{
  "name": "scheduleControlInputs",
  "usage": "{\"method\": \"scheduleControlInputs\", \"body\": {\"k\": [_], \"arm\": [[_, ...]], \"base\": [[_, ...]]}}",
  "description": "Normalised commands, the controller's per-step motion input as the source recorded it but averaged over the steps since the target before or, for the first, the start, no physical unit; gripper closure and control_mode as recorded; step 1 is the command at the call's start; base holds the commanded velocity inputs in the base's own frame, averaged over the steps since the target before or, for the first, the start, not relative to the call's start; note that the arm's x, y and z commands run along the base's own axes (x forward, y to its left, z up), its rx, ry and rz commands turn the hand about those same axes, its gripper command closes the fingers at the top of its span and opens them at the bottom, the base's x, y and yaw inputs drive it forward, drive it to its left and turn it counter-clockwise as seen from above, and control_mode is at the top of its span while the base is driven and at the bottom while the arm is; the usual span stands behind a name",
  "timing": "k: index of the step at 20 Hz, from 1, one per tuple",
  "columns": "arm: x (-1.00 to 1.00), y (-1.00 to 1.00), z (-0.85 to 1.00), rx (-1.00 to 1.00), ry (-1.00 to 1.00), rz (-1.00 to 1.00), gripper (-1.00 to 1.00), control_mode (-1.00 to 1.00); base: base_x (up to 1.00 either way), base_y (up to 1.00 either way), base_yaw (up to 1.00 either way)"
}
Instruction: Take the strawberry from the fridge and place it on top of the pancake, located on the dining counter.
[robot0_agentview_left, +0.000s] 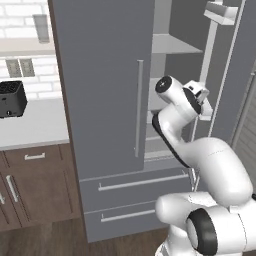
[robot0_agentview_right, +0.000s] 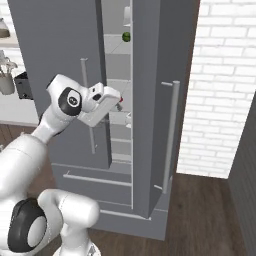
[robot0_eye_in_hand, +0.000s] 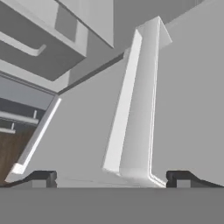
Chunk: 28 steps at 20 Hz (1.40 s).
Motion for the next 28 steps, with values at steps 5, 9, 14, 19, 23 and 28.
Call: {"method": "scheduleControlInputs", "body": {"k": [5, 9, 14, 19, 23, 28], "arm": [[0.36, -0.55, -0.06, -0.03, -0.05, 0.0, -1.0, -1.0], [0.13, -0.5, -0.17, -0.05, 0.0, 0.0, -1.0, -1.0], [0.07, -0.55, -0.13, -0.04, 0.0, 0.0, -1.0, -1.0], [0.09, -0.59, -0.04, 0.0, 0.0, 0.0, -1.0, -1.0], [0.08, -0.5, 0.0, 0.0, 0.03, 0.0, -1.0, -1.0], [0.09, -0.29, 0.0, 0.0, 0.04, 0.0, -1.0, -1.0]], "base": [[0.0, 0.0, 0.0], [0.0, 0.0, 0.0], [0.0, 0.0, 0.0], [0.0, 0.0, 0.0], [0.0, 0.0, 0.0], [0.0, 0.0, 0.0]]}}
